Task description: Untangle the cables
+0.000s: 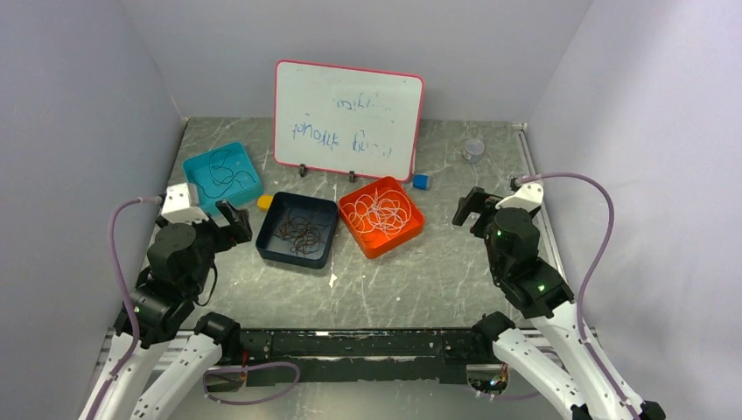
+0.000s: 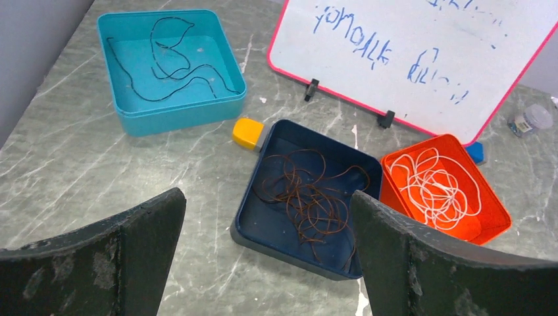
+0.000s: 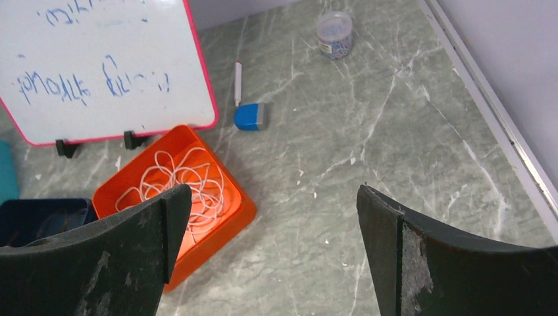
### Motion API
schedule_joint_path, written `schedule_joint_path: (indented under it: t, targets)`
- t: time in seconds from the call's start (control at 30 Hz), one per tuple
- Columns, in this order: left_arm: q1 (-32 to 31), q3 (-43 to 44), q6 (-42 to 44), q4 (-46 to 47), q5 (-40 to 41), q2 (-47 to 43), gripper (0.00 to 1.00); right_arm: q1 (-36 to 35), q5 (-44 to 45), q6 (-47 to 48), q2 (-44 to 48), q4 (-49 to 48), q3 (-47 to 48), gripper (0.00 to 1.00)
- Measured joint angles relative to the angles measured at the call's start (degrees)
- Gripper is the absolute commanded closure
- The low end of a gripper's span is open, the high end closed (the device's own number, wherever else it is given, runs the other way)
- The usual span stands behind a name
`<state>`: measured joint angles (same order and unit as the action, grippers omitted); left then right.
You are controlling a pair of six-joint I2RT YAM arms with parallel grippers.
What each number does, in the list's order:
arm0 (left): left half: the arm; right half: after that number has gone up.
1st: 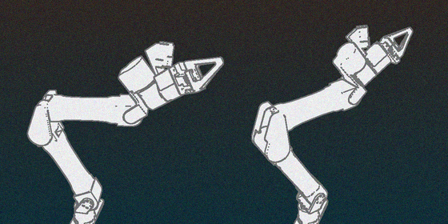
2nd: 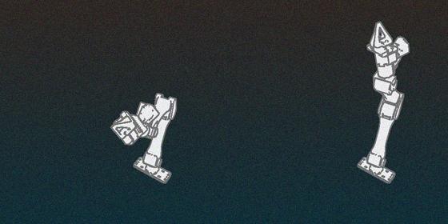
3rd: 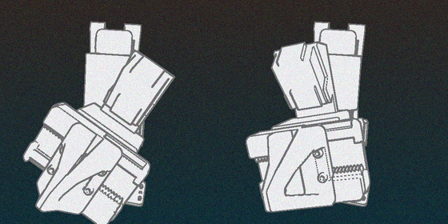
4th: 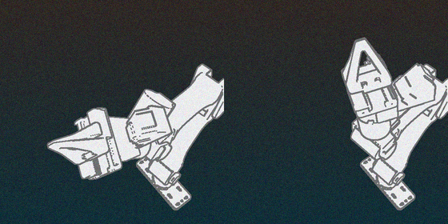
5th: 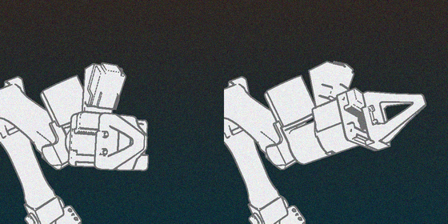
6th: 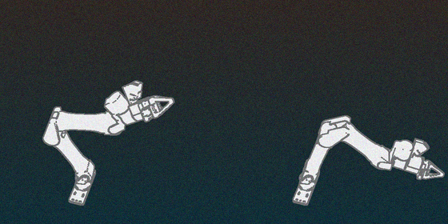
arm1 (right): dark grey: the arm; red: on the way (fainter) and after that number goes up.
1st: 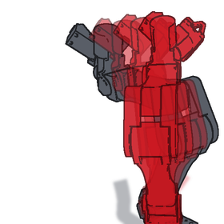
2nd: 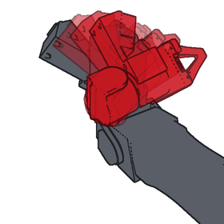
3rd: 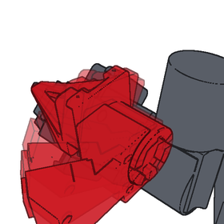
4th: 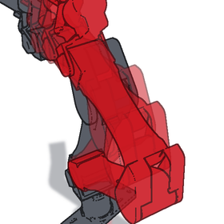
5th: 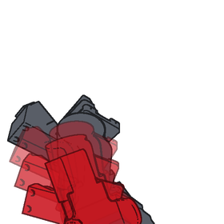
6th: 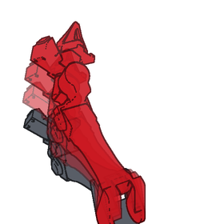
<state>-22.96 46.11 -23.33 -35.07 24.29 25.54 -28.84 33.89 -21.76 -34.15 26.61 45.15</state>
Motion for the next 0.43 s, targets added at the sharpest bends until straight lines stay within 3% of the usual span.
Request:
schedule_joint_path:
  t: [0.43]
  targets:
    - [0.0, 0.0, -1.77, -2.12, 3.78, -1.55, 0.01, 0.0, -3.32, 3.43, 1.7, -0.63, -2.34, 0.0]
